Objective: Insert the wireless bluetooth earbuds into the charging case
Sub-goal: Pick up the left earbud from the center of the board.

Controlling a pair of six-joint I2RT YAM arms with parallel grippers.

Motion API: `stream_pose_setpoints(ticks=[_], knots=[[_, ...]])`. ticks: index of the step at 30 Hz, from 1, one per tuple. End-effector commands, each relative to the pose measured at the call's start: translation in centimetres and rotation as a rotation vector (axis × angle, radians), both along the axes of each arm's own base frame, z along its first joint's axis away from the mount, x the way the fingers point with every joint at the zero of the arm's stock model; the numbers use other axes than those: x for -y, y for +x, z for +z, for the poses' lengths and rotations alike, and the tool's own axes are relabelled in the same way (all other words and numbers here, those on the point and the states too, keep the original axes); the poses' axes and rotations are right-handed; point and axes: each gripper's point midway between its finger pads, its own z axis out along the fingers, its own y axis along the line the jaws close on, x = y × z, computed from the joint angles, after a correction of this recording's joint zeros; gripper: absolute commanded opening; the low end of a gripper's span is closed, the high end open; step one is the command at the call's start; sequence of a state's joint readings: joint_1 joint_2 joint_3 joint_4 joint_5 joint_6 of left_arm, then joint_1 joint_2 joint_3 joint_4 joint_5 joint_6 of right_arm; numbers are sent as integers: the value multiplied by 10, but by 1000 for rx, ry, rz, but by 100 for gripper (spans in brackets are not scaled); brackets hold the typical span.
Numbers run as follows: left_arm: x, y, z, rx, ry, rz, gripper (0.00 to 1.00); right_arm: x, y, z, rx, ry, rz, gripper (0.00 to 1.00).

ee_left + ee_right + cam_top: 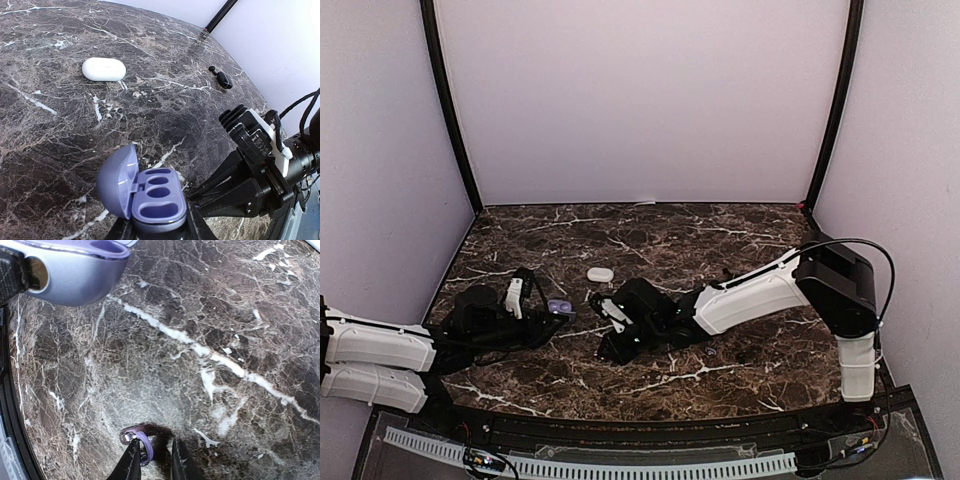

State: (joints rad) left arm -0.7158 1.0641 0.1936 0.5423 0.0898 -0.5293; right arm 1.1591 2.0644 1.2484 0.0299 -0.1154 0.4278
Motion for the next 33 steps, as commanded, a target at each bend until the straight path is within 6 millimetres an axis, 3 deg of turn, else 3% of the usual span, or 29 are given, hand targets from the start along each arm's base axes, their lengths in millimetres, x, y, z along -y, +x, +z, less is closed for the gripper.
stream_pose_setpoints(ticks=[1,14,20,23,25,33], knots=[[-1,-2,1,12,4,-12,14,-10,-11,18,-9,68,40,20],[0,-3,0,12,6,-24,14,-15,-21,31,-19,132,94,1],[2,-6,5,51,12,-58,14,-11,-19,45,17,165,88,0],[7,-10,11,87,4,-103,14,-9,-16,61,63,199,87,0],[13,-14,18,122,-19,-151,14,2,-16,61,91,193,80,0],[37,-39,42,234,-129,-365,13,34,-12,106,263,264,55,0]])
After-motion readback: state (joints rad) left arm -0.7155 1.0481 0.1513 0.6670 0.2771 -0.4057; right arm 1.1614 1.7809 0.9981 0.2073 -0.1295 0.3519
